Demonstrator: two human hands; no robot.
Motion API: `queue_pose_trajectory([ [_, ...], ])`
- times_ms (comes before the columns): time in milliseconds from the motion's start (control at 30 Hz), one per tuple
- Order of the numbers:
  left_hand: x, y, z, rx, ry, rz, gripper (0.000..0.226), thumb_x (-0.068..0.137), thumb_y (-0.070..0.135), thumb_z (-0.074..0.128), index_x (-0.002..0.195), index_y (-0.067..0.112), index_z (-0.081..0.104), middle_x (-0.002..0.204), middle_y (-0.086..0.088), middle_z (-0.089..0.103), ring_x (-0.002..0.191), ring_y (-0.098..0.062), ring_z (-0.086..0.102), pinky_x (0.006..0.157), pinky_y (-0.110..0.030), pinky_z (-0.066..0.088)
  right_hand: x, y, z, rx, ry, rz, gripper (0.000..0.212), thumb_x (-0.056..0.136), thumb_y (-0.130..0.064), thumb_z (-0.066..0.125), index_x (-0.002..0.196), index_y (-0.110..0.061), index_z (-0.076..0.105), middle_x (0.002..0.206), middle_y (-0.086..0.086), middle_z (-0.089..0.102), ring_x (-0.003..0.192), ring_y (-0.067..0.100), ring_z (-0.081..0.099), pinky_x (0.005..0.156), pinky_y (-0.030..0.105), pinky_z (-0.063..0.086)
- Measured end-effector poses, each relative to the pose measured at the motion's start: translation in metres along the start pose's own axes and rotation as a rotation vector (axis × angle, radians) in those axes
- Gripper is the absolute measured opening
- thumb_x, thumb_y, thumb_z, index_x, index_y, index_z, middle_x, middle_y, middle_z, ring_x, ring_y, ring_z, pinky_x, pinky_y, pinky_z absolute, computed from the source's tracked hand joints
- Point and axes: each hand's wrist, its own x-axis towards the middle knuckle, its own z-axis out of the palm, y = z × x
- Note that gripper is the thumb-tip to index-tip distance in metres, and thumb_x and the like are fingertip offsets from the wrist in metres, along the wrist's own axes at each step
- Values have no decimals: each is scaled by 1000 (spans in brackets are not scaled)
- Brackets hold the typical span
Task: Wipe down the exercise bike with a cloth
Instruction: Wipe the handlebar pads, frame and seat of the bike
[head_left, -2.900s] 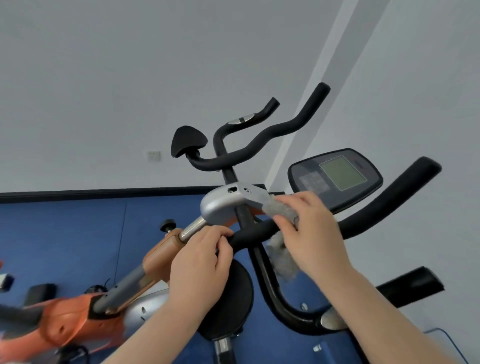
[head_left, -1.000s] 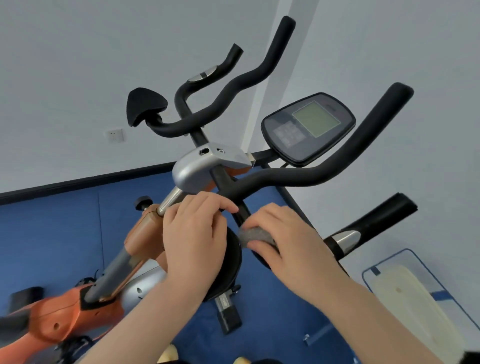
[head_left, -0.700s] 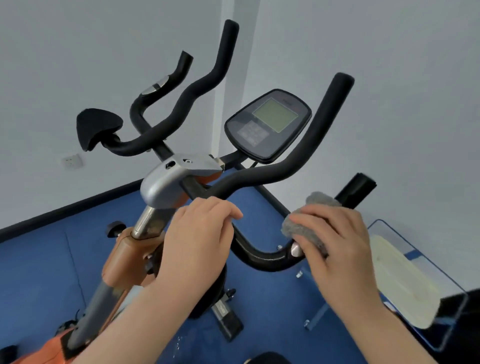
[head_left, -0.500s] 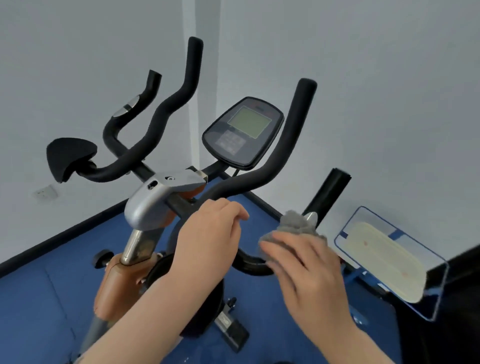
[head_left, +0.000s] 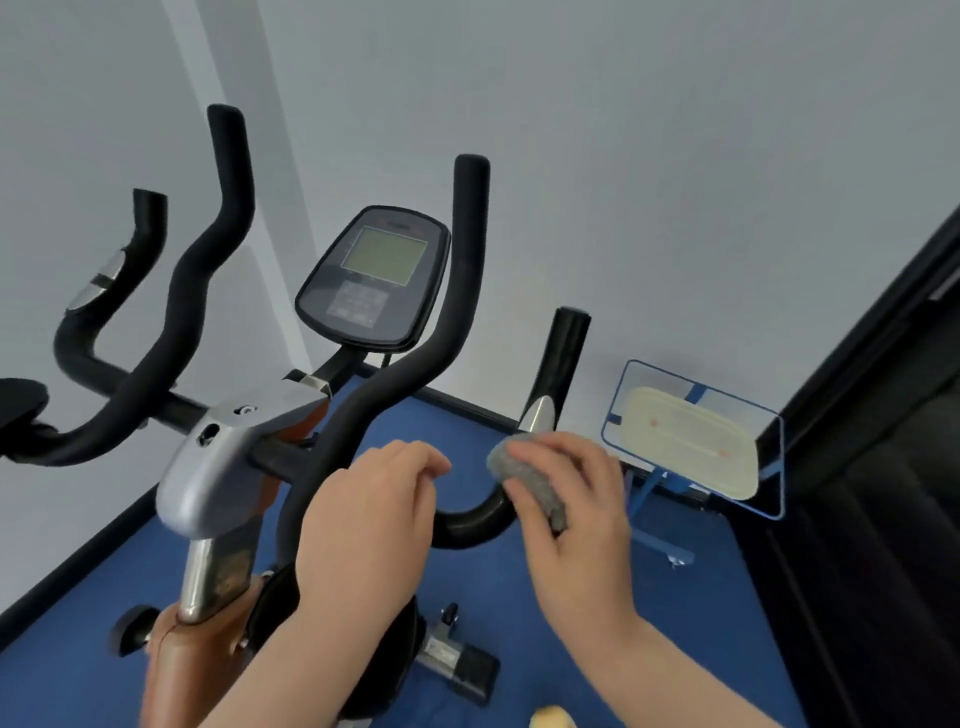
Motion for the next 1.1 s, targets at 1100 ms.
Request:
queue_pose_trajectory([
  [1100, 45, 92, 46, -258, 6, -215, 20, 94, 39, 40, 107, 41, 54, 98, 26, 54, 96, 5, 51, 77, -24, 47, 128, 56, -31, 336, -135, -48, 26, 93, -17, 57, 115, -27, 65, 119, -15, 55, 116, 11, 53, 94, 12, 39],
])
